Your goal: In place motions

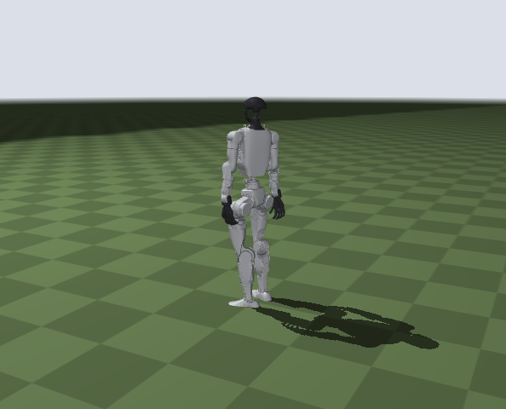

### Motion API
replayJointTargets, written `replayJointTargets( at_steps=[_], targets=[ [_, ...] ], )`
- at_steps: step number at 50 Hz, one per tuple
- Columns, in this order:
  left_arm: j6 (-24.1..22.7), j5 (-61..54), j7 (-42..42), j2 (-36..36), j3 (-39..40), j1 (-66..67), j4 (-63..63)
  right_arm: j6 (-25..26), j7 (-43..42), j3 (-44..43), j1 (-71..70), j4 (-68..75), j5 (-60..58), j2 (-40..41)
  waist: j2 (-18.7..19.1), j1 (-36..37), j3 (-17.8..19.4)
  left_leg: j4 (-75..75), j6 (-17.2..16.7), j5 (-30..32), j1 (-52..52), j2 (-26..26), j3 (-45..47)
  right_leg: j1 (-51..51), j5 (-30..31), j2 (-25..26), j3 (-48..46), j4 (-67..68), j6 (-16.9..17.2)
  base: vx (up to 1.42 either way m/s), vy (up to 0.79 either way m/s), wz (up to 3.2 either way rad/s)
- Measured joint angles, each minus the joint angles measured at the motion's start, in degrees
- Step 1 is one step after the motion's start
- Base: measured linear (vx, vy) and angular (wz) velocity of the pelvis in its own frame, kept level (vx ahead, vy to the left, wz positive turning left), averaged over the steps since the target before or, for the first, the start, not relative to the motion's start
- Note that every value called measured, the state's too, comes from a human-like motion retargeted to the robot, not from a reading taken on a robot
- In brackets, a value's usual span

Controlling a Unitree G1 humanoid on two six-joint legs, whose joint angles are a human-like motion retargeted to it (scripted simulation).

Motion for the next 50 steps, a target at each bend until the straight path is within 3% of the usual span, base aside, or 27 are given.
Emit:
replayJointTargets(
  at_steps=[3,7,13,22,35,39,43,46,50],
  targets=[
    [0.48,-0.23,-0.12,0.35,-0.84,-3.62,-0.20,-1.14,-2.68,0.33,-0.95,-0.56,0.81,0.62,-0.47,-4.28,1.84,0.62,1.42,0.36,-0.85,-1.47,-5.03,0.39,1.10,-1.16,-4.85,-0.88,-0.04,-0.03,0.11,1.13],
    [0.16,-0.02,-1.14,1.03,-3.89,-5.93,-1.90,-1.72,0.70,3.73,-1.04,-0.73,0.04,0.87,-2.24,-0.54,2.43,1.80,2.88,-0.75,0.08,-2.76,-4.74,2.12,2.79,-1.64,-5.42,-2.66,-0.27,0.15,0.09,-0.21],
    [-1.22,-1.55,-0.89,-0.05,-2.48,-4.69,-2.18,-0.80,1.22,9.49,-2.28,-2.94,-10.15,3.60,-2.47,-1.10,2.14,1.96,3.67,-1.64,0.82,-3.39,-5.32,2.87,3.32,-1.40,-5.08,-3.53,-0.20,0.08,0.09,-0.13],
    [0.98,3.56,-1.73,0.55,-2.69,-1.61,3.84,-3.75,-0.74,17.59,-2.00,-7.77,-27.50,4.05,-2.77,-1.51,1.62,2.17,4.41,-2.49,1.01,-3.84,-5.41,3.23,3.48,-1.81,-5.23,-4.09,0.66,0.06,0.05,-0.01],
    [1.14,3.07,-1.51,0.98,0.95,1.74,6.20,-1.64,3.54,5.95,-0.18,-4.81,-9.47,2.13,-3.99,-0.71,1.69,5.17,5.36,-3.99,-0.30,-4.93,-9.16,2.32,1.26,-3.73,-6.24,0.79,2.77,0.04,0.09,0.17],
    [0.87,2.63,-1.15,1.29,1.20,1.84,6.29,-3.48,4.21,2.71,0.59,-7.03,-6.95,1.47,-2.88,-2.23,2.91,6.16,5.36,-4.06,-0.56,-3.08,-10.16,-3.70,0.58,-2.66,-4.23,10.16,0.43,0.00,0.03,0.10],
    [1.37,3.41,-0.37,1.78,0.75,0.94,7.94,-4.99,1.87,0.29,1.29,-7.97,-4.37,0.80,-3.79,-1.80,4.05,5.85,5.55,-4.38,1.22,-3.21,-7.51,-9.01,-1.32,-3.27,-2.64,4.86,-0.54,-0.03,0.05,-0.46],
    [1.39,3.75,0.12,2.00,-0.63,-0.10,7.88,-4.38,1.49,-0.65,1.16,-7.82,-2.30,0.21,-4.14,-1.23,6.19,5.86,5.63,-4.59,2.77,-2.51,-5.69,-15.89,-2.25,-2.79,-1.86,1.26,-1.17,-0.07,0.03,-0.63],
    [1.28,3.35,-1.00,2.26,-3.24,-2.15,6.80,-2.72,1.60,-0.55,1.06,-8.01,-2.54,-0.20,-2.45,-8.18,11.14,6.78,5.72,-3.87,3.66,0.46,-10.01,-25.50,-1.69,-4.10,-5.01,0.41,-3.55,-0.12,0.04,0.95]
  ],
)
